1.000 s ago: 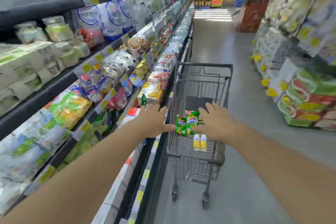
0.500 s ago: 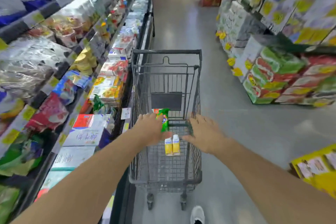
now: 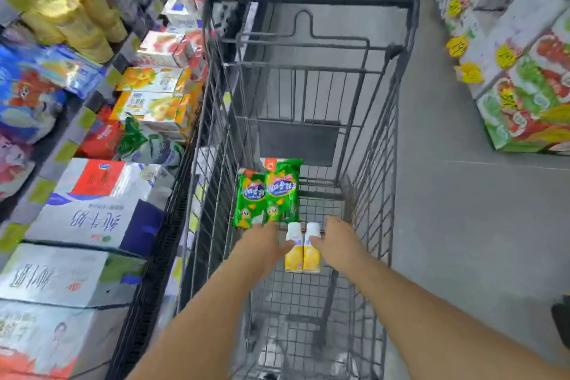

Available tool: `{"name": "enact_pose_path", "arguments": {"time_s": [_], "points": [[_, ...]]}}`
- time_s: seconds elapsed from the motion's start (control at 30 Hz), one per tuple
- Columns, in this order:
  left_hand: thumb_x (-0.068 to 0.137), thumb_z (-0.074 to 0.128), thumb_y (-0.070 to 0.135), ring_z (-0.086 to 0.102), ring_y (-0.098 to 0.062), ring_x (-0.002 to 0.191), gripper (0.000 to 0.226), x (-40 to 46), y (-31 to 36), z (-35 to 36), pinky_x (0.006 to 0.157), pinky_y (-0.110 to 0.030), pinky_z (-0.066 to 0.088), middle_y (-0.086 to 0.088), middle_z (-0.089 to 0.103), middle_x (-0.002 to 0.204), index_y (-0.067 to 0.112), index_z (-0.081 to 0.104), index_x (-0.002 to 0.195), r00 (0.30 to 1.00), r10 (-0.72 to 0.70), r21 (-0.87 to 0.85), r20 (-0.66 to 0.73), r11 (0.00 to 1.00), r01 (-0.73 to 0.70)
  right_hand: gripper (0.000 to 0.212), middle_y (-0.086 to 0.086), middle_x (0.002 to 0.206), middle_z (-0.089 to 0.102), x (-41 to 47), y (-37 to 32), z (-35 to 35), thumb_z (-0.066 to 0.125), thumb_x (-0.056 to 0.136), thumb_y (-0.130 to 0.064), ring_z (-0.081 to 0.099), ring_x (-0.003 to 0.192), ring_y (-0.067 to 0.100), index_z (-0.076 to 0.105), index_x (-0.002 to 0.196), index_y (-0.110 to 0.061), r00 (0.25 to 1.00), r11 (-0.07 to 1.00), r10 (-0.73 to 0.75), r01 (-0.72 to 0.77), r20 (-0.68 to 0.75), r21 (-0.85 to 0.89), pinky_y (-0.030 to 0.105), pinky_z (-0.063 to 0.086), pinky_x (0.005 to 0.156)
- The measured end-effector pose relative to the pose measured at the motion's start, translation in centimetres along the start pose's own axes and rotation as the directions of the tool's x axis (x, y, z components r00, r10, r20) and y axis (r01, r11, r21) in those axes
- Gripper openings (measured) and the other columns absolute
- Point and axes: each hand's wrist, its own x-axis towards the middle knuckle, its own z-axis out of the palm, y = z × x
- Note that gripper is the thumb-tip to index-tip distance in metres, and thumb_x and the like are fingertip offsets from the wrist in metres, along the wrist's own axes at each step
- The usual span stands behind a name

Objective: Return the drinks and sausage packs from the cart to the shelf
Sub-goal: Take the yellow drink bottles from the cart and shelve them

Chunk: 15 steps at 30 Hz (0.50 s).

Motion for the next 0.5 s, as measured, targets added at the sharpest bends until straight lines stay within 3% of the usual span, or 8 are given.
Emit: {"name": "enact_pose_path", "arguments": {"time_s": [0.13, 0.27, 0.37, 0.5], "points": [[0.095, 0.052, 0.044, 0.048, -0.036, 0.122, 0.055, 6.1, -2.1, 4.8, 0.096, -0.038, 0.042, -0.021, 0.049, 0.133, 0.003, 0.044, 0.131, 0.996, -0.056, -0.137, 0.073, 0.988, 0.066, 0.042, 0.021, 0.122, 0.064, 5.3, 0.9, 4.4, 0.061, 0.095, -0.034, 0.06, 0.114, 0.033, 0.059, 0.118, 0.001, 0.989, 0.984, 0.145, -0.146, 0.02, 0.104, 0.034, 0.046, 0.082], [0.082, 0.059, 0.057, 0.06, -0.037, 0.108, 0.063, 11.3, -3.2, 9.4, 0.087, -0.044, 0.053, -0.019, 0.063, 0.119, 0.008, 0.055, 0.121, 0.989, -0.082, -0.232, 0.119, 0.967, 0.109, 0.047, 0.022, 0.129, 0.062, 9.9, 2.4, 8.7, 0.069, 0.09, -0.031, 0.059, 0.118, 0.034, 0.056, 0.124, -0.001, 0.969, 0.949, 0.246, -0.248, 0.034, 0.196, 0.035, 0.048, 0.086], [0.094, 0.058, 0.041, 0.062, -0.037, 0.104, 0.046, 13.7, -3.1, 10.9, 0.078, -0.04, 0.049, -0.024, 0.065, 0.111, -0.003, 0.06, 0.108, 0.988, -0.057, -0.263, 0.142, 0.96, 0.094, 0.052, 0.022, 0.128, 0.063, 12.7, 3.6, 11.0, 0.073, 0.086, -0.033, 0.061, 0.118, 0.034, 0.058, 0.122, 0.002, 0.956, 0.929, 0.291, -0.292, 0.037, 0.227, 0.036, 0.048, 0.087], [0.096, 0.057, 0.035, 0.061, -0.037, 0.106, 0.041, 16.2, -2.6, 12.8, 0.077, -0.038, 0.046, -0.023, 0.064, 0.116, -0.001, 0.06, 0.114, 0.986, -0.044, -0.3, 0.164, 0.949, 0.092, 0.047, 0.023, 0.118, 0.067, 14.9, 5.3, 13.2, 0.069, 0.089, -0.035, 0.065, 0.107, 0.036, 0.064, 0.116, 0.003, 0.948, 0.912, 0.313, -0.315, 0.051, 0.261, 0.034, 0.046, 0.073]]}}
